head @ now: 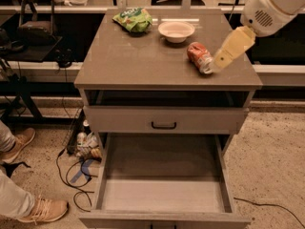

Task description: Place coke can into middle drawer

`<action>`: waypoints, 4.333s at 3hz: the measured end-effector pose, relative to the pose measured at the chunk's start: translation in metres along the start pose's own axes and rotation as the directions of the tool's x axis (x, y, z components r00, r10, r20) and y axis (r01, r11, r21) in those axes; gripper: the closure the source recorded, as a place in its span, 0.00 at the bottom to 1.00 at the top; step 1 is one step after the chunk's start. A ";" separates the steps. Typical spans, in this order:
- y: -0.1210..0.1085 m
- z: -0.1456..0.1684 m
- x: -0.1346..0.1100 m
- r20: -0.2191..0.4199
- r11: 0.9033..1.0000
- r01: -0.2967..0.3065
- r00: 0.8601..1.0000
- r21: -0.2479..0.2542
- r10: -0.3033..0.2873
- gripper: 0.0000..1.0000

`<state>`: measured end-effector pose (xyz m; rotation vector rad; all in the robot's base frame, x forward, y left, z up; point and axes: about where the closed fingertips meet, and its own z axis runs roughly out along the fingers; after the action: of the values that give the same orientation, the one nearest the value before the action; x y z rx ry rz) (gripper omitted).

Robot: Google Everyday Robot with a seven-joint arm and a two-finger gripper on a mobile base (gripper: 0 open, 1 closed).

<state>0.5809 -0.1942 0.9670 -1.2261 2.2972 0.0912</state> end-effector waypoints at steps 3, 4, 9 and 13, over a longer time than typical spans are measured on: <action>-0.060 0.129 -0.050 0.006 0.978 -0.211 0.978 0.003 0.211 0.00; -0.065 0.165 -0.048 -0.044 0.969 -0.247 0.968 0.009 0.247 0.02; 0.047 0.066 0.007 -0.008 0.984 -0.173 0.985 0.040 0.173 1.00; 0.153 0.215 0.071 -0.204 0.926 -0.282 0.951 -0.253 0.234 1.00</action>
Offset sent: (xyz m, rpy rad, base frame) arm 0.1390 0.0405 -0.0675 0.1353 0.0356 -0.2039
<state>0.5185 -0.0938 0.7209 -1.0874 2.6586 0.4351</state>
